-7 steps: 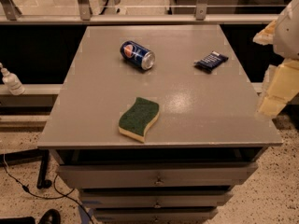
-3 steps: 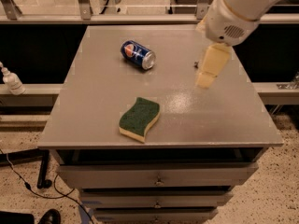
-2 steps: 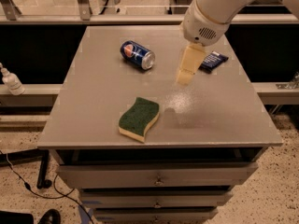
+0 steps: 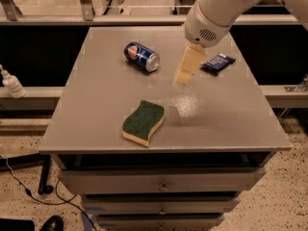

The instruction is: Place pepsi can upright

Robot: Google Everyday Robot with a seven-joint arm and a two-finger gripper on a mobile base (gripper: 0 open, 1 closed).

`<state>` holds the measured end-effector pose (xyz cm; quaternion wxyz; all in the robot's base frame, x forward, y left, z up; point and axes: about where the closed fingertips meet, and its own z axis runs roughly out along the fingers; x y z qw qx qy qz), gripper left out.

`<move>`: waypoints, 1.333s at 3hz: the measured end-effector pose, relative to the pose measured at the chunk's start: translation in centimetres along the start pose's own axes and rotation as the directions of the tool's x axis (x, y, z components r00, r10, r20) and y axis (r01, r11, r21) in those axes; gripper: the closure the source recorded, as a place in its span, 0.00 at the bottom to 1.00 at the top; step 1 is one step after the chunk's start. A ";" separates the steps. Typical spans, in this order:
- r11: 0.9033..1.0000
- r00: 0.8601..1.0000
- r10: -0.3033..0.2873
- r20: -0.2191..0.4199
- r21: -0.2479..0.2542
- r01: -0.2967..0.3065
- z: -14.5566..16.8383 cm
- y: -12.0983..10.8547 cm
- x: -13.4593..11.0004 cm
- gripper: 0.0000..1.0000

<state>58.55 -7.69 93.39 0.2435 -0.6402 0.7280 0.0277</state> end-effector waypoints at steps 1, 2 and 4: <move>0.997 0.996 0.076 0.052 0.023 -0.077 2.3 -2.7 -1.1 0.00; 0.982 0.979 0.174 0.104 0.050 -0.180 4.0 -5.9 -1.9 0.00; 0.922 0.917 0.370 0.150 0.066 -0.382 7.9 -10.9 -3.7 0.00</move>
Offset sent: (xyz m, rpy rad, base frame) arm 0.1145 0.0250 -0.0108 0.2465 -0.0207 -0.2779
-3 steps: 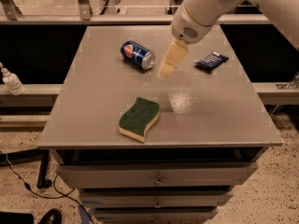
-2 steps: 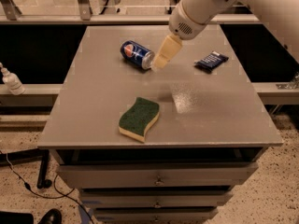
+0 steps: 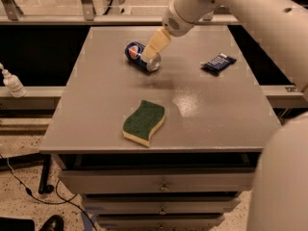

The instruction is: Place pepsi can upright

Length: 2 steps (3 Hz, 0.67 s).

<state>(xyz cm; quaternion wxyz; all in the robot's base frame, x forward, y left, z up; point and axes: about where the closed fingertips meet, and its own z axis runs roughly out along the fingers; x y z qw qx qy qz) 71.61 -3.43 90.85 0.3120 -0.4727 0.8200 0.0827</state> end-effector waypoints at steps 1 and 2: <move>0.998 0.997 0.068 -0.019 -0.003 -0.068 2.4 -0.2 -1.6 0.00; 0.995 0.994 0.099 -0.045 -0.020 -0.100 5.1 0.8 -2.9 0.00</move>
Offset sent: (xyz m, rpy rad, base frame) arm 0.0348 0.0747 -0.0366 0.0151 0.1219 -0.0984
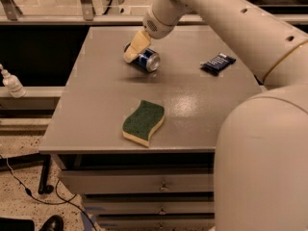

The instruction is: Place pepsi can upright

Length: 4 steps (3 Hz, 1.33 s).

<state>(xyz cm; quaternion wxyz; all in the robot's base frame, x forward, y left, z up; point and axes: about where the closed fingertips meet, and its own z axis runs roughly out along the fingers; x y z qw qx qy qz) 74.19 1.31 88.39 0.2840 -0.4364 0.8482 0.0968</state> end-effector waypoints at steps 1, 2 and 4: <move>1.000 0.999 -0.002 -0.041 0.010 0.003 1.9 0.7 -0.6 0.00; 0.999 0.995 -0.022 -0.099 0.044 0.026 3.4 0.8 -1.1 0.00; 0.992 0.971 -0.061 -0.232 0.091 0.084 5.6 1.0 -1.1 0.00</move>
Offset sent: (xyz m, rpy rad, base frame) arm 0.0220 0.0340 -0.0250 -0.2016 0.0046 -0.0284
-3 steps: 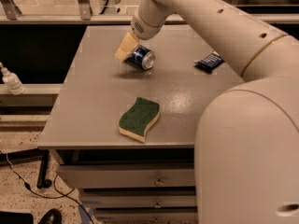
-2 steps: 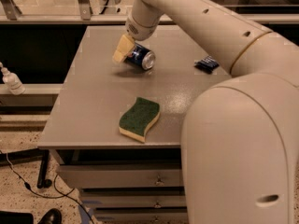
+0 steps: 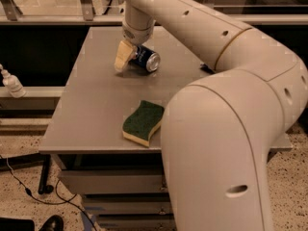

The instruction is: Place pepsi can upright

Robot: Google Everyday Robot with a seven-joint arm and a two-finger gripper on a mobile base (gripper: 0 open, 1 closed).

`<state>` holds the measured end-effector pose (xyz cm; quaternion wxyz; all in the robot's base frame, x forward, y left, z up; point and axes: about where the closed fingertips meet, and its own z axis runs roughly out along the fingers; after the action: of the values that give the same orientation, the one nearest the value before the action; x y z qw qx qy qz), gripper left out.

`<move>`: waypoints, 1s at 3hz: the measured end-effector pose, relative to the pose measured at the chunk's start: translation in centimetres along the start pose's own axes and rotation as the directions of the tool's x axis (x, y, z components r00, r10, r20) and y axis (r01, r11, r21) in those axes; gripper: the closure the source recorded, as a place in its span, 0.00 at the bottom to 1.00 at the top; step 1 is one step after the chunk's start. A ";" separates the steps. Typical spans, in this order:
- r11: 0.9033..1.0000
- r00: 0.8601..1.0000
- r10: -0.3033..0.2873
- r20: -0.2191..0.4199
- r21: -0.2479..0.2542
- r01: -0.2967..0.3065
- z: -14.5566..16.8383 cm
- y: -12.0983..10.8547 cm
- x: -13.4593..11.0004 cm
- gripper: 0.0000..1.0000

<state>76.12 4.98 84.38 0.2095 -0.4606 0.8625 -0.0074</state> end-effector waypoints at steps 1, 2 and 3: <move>1.000 1.000 0.005 -0.024 -0.008 -0.005 0.7 0.1 0.5 0.18; 1.000 1.000 0.010 -0.017 -0.014 -0.010 0.6 0.0 0.9 0.41; 1.000 0.999 0.001 0.049 -0.009 -0.001 -1.3 -0.2 0.2 0.65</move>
Offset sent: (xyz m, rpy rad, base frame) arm -0.0038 -0.0119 -0.0008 0.0152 0.0141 -0.0126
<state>75.69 4.46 85.50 0.2284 -0.4612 0.8573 0.0079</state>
